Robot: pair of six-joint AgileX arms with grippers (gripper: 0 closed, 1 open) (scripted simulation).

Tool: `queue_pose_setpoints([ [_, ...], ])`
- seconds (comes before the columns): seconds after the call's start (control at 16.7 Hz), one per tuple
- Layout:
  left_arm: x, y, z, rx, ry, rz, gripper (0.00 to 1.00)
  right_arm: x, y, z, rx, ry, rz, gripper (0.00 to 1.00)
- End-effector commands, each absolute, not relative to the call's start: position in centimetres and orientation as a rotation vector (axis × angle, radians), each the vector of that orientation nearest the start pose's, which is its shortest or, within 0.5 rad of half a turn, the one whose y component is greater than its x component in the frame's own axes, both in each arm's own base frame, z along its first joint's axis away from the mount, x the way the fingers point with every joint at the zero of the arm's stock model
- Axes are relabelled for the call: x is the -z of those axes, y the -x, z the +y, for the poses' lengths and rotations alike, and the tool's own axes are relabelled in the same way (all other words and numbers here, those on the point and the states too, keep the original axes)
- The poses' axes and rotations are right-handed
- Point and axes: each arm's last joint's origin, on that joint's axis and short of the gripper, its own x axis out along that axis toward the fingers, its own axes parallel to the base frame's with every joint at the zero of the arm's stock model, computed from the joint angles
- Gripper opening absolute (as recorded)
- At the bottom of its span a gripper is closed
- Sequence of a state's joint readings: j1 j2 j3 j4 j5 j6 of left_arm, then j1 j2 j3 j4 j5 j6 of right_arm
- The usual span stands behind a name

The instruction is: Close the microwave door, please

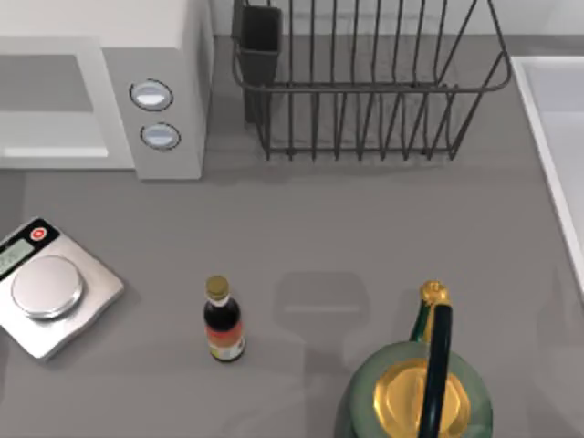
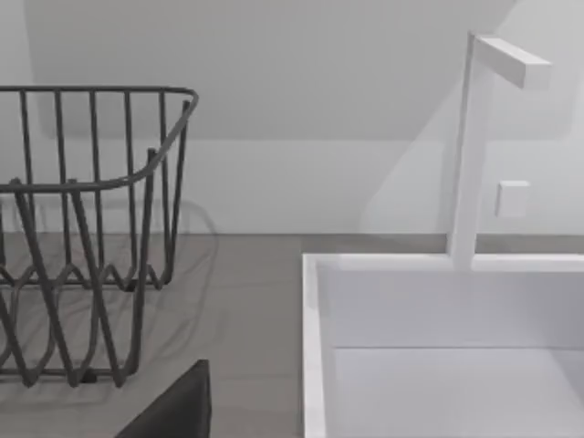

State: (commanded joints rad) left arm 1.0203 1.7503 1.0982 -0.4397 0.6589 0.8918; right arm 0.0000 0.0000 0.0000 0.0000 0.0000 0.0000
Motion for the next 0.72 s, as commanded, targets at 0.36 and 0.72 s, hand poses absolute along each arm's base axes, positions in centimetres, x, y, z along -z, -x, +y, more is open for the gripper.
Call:
queue_pose_setpoints([
  [0.36,-14.4,-19.2,28.2,0.019,-0.008,0.785,0.00,-16.0,-10.6,-0.1,0.000,0.000,0.000,1.00],
  [0.72,-14.9,-19.7,26.0,0.021,-0.016,0.784,0.00,-16.0,-10.6,-0.1,0.000,0.000,0.000,1.00],
])
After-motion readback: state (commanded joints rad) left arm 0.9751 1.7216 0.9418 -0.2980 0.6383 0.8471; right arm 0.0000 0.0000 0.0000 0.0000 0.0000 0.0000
